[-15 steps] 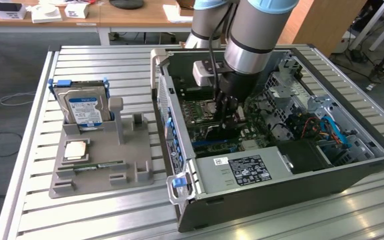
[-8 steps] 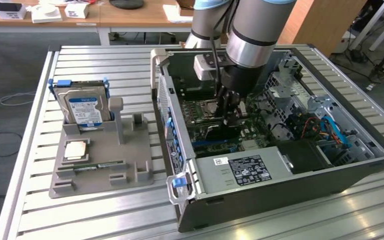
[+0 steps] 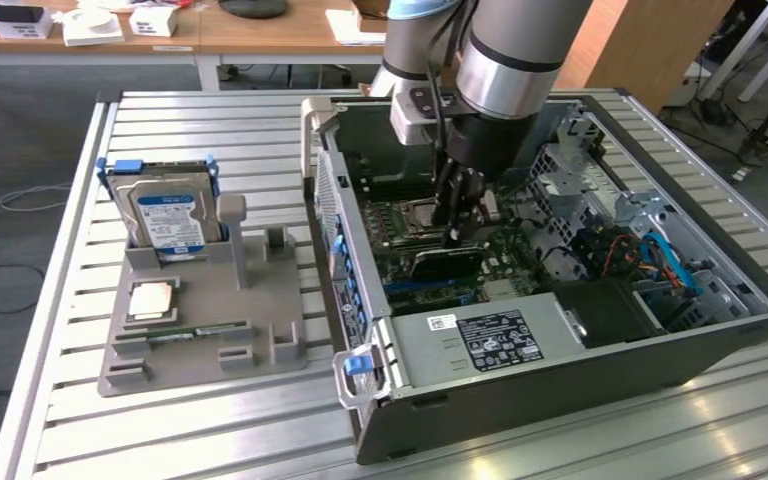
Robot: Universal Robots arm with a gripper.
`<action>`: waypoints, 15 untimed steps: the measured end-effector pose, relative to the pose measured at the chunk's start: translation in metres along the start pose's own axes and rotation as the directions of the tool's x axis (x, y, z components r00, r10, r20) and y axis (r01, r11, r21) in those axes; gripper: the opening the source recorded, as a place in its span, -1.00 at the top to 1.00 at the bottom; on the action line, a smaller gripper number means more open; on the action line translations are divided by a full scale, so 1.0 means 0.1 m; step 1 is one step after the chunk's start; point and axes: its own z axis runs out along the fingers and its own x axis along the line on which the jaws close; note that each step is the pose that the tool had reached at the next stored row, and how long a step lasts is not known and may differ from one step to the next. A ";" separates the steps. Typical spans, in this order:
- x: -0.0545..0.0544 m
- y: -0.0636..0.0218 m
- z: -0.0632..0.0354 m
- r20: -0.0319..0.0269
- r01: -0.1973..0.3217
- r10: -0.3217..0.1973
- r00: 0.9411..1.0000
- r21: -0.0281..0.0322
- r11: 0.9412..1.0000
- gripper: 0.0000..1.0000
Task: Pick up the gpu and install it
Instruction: 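Insert the gpu into the slot, then press down on the gpu until it lock into place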
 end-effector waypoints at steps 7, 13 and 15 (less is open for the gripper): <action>0.00 0.000 -0.002 0.000 0.000 0.000 1.000 0.000 1.000 0.18; 0.00 0.000 -0.003 0.000 0.000 0.000 1.000 0.000 1.000 0.18; 0.00 0.000 -0.003 0.000 0.000 0.000 1.000 0.000 1.000 0.18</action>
